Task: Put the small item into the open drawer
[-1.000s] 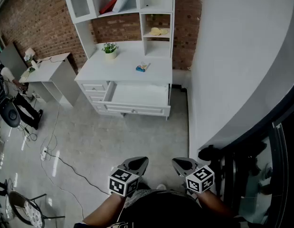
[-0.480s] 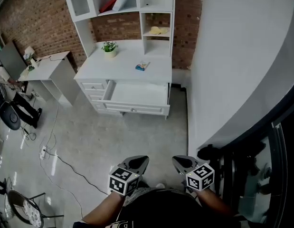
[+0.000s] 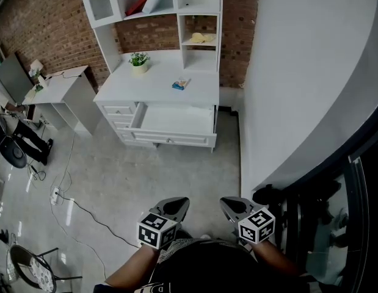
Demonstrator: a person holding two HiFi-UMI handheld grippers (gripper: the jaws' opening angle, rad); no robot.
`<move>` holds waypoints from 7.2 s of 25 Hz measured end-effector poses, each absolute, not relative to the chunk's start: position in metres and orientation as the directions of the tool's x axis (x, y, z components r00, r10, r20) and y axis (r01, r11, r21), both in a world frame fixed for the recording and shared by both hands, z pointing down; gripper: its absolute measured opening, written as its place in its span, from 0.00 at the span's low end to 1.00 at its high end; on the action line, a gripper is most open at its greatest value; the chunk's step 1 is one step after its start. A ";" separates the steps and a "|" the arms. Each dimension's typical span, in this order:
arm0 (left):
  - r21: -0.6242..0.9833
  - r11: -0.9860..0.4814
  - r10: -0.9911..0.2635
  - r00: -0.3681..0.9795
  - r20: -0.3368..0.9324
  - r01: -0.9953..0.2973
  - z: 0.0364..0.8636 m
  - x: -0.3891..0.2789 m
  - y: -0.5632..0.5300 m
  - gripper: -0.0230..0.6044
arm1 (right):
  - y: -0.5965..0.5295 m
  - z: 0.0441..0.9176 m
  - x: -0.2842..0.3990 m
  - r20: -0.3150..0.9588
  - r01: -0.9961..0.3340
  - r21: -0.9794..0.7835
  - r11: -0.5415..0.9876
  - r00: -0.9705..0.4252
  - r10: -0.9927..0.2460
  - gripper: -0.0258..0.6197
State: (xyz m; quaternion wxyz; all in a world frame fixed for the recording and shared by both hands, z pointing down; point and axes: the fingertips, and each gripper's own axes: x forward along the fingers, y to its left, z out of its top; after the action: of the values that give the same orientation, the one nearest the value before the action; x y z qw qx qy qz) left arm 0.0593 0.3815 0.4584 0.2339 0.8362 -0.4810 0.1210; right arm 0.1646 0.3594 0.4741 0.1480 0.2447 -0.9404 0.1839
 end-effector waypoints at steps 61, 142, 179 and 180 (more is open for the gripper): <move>0.321 -0.452 -0.697 0.554 0.456 -0.832 0.476 -0.085 0.101 0.07 | 0.088 0.484 0.037 0.461 -0.583 -0.283 0.762 -0.779 -0.425 0.05; 0.098 -0.341 -0.686 0.319 0.654 -0.935 0.543 -0.194 -0.329 0.37 | -0.233 0.505 -0.007 0.404 -0.609 -0.391 0.690 -0.787 -0.466 0.05; 0.088 -0.301 -0.427 0.217 0.878 -0.949 0.695 -0.205 -0.473 0.64 | -0.235 0.556 0.011 0.544 -0.727 -0.439 0.527 -0.682 -0.488 0.05; 0.081 -0.293 -0.437 0.209 0.875 -0.953 0.694 -0.207 -0.475 0.64 | -0.236 0.556 0.012 0.545 -0.728 -0.439 0.527 -0.682 -0.488 0.05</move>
State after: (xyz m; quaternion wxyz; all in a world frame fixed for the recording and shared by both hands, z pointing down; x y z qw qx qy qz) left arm -0.2074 -0.4753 0.6942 0.3309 0.7035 -0.4938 0.3895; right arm 0.0122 -0.2356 0.5561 0.1806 0.3555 -0.8549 0.3319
